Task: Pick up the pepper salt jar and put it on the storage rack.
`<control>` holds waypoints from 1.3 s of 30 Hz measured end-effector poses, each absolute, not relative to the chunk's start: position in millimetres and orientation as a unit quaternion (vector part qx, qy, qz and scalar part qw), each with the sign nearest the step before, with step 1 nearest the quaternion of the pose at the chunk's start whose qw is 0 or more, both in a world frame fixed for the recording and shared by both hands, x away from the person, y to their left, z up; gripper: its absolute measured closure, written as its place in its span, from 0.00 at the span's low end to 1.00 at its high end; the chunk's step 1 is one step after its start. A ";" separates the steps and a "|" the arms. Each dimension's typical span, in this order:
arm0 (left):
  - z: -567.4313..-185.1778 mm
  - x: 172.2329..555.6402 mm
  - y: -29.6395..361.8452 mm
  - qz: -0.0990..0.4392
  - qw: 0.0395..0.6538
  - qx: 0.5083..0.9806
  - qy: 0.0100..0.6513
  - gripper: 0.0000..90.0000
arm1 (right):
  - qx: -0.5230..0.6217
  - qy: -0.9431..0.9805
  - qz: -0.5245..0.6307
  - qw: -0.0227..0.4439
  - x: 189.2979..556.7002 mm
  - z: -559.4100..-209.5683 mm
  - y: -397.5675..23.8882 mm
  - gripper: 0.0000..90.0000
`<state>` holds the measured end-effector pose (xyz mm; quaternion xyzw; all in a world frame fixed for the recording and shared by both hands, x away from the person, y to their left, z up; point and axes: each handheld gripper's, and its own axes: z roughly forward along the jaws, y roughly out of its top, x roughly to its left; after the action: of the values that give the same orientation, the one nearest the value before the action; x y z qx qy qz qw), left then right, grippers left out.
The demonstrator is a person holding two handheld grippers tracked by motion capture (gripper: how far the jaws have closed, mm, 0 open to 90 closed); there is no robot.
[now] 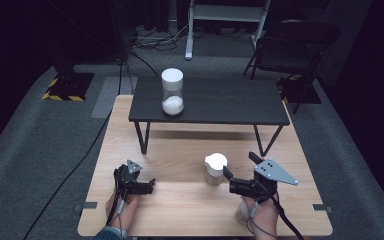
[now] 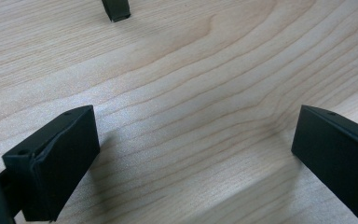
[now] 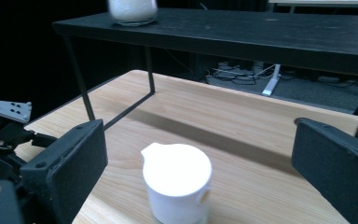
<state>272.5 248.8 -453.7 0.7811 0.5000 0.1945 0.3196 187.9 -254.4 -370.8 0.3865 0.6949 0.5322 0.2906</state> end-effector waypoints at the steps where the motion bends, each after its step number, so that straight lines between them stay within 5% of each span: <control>1: -453.8 272.4 248.8 0.194 0.320 0.781 0.500 0.01 | 0.386 0.696 0.532 0.289 188.9 -371.4 -251.3 0.04; 39: -453.7 272.4 249.8 0.193 0.321 0.784 0.496 0.01 | 0.411 0.708 0.484 0.309 208.7 -403.4 -174.9 0.04</control>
<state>272.4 249.8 -453.7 0.7836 0.4960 0.1926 0.3206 208.7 -174.9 -403.4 0.4110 0.7081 0.4840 0.3087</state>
